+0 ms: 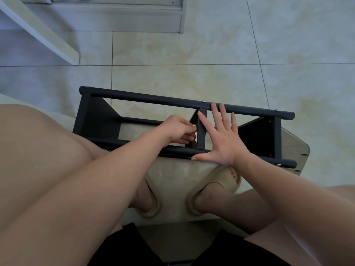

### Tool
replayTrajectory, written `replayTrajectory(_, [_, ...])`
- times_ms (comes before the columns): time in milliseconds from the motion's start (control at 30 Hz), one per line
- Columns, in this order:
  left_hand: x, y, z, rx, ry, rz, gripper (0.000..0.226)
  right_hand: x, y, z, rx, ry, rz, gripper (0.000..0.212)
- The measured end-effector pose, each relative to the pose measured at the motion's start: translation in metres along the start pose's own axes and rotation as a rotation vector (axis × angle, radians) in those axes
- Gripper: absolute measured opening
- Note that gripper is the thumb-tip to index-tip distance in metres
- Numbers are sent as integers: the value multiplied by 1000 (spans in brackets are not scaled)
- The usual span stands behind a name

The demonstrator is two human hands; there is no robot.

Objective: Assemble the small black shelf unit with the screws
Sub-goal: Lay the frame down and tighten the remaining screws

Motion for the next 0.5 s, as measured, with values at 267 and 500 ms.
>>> replayTrajectory(267, [2,2,4,-40,9,-19,22,1,-1,0,-12,-2,1,128])
replayTrajectory(500, [1,1,3,-20,-4,-18,21,1,-1,0,-9,-3,3,128])
Point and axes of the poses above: each hand's wrist, its own x-axis away from the middle knuckle, its own y-axis out of the palm, z = x × y, the point moved 2 cm from there along -x, towards the middle knuckle, and after that the axes turned 13 degrees about y, right-handed, at the moved point
